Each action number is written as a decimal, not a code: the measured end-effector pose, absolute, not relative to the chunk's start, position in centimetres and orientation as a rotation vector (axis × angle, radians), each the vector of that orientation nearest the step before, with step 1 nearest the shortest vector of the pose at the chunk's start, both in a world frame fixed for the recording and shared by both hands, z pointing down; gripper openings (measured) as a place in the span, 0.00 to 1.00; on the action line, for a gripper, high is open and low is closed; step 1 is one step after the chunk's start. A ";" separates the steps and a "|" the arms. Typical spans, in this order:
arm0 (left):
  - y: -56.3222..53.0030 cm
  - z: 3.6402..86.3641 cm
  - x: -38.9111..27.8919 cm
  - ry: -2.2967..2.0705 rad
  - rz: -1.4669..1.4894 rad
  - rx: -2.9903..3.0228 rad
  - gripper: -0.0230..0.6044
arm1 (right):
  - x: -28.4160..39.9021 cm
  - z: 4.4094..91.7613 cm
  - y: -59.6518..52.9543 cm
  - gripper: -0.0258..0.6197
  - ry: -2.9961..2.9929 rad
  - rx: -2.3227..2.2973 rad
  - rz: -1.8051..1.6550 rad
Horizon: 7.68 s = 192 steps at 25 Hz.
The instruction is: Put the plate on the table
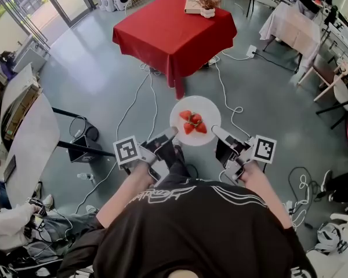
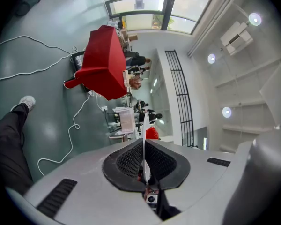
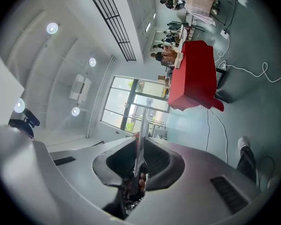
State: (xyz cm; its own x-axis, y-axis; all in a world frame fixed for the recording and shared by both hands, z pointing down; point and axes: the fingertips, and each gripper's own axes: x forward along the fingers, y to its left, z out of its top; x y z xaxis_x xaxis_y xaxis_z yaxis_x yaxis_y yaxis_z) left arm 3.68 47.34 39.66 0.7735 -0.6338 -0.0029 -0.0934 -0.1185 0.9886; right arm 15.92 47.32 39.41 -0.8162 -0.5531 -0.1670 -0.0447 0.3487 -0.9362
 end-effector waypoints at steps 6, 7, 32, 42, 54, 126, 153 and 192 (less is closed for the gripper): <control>41.6 40.6 2.5 -0.562 -0.506 1.624 0.06 | 14.6 40.0 41.7 0.09 2.183 -0.565 -1.473; 40.3 40.8 2.2 -0.558 -0.507 1.614 0.06 | 14.2 40.1 40.4 0.09 2.192 -0.584 -1.472; -0.1 40.5 -10.7 -0.454 -0.428 1.575 0.06 | 1.5 40.1 1.5 0.09 2.068 -0.747 -1.554; -5.5 40.7 -9.9 -0.460 -0.428 1.581 0.06 | 2.2 40.1 -4.0 0.09 2.050 -0.717 -1.543; -16.4 42.8 -7.9 -0.551 -0.425 1.537 0.06 | 4.7 42.4 -15.7 0.09 2.016 -0.666 -1.633; -36.5 55.4 -6.4 -0.720 -0.315 1.463 0.34 | 4.3 54.9 -38.2 0.31 2.118 -0.823 -1.783; -33.7 54.8 -6.1 -0.584 0.298 1.992 0.45 | 1.9 55.2 -31.9 0.40 3.303 -0.502 -1.327; -24.5 43.4 -5.3 -0.724 0.635 2.618 0.05 | 3.3 44.5 -24.9 0.12 3.376 -1.061 -0.622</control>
